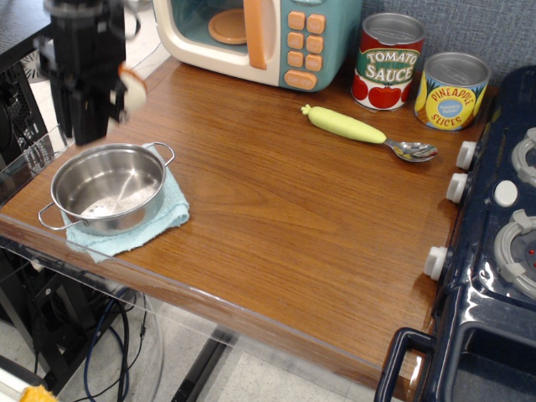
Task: Place the mushroom inside of the metal pot
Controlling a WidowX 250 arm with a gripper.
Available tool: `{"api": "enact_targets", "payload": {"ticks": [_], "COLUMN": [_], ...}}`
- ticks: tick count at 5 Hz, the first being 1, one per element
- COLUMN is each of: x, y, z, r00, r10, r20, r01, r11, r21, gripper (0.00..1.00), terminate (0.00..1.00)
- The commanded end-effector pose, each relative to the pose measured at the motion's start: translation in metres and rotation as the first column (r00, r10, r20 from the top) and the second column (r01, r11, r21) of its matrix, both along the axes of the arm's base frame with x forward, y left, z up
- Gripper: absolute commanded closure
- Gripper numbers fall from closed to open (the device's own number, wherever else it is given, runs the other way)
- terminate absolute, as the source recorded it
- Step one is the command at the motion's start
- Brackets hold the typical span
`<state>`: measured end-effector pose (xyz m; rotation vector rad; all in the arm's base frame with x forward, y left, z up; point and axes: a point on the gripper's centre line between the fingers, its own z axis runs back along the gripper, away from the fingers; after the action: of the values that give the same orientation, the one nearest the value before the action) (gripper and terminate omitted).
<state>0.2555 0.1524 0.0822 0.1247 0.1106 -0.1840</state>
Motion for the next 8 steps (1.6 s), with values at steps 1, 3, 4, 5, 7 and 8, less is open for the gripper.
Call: {"api": "enact_targets", "payload": {"ticks": [1, 3, 4, 5, 7, 8], "x": [-0.011, -0.008, -0.008, -0.009, -0.012, -0.009], "y": [-0.002, -0.003, -0.001, -0.001, 0.010, 0.014], "z": [-0.031, -0.039, -0.034, -0.026, 0.019, 0.044], "r00": [0.994, 0.986, 0.987, 0.988, 0.978, 0.976], "r10": [-0.108, -0.162, -0.157, -0.151, -0.209, -0.219], "r20": [-0.013, -0.040, -0.018, -0.001, -0.027, 0.000], "r01": [0.109, 0.163, 0.157, 0.151, 0.210, 0.217], "r11": [0.994, 0.986, 0.987, 0.988, 0.976, 0.966], "r21": [0.023, 0.032, 0.031, 0.034, 0.054, 0.143], "gripper": [1.00, 0.00, 0.00, 0.00, 0.00, 0.00], "terminate": [0.00, 0.00, 0.00, 0.00, 0.00, 0.00]}}
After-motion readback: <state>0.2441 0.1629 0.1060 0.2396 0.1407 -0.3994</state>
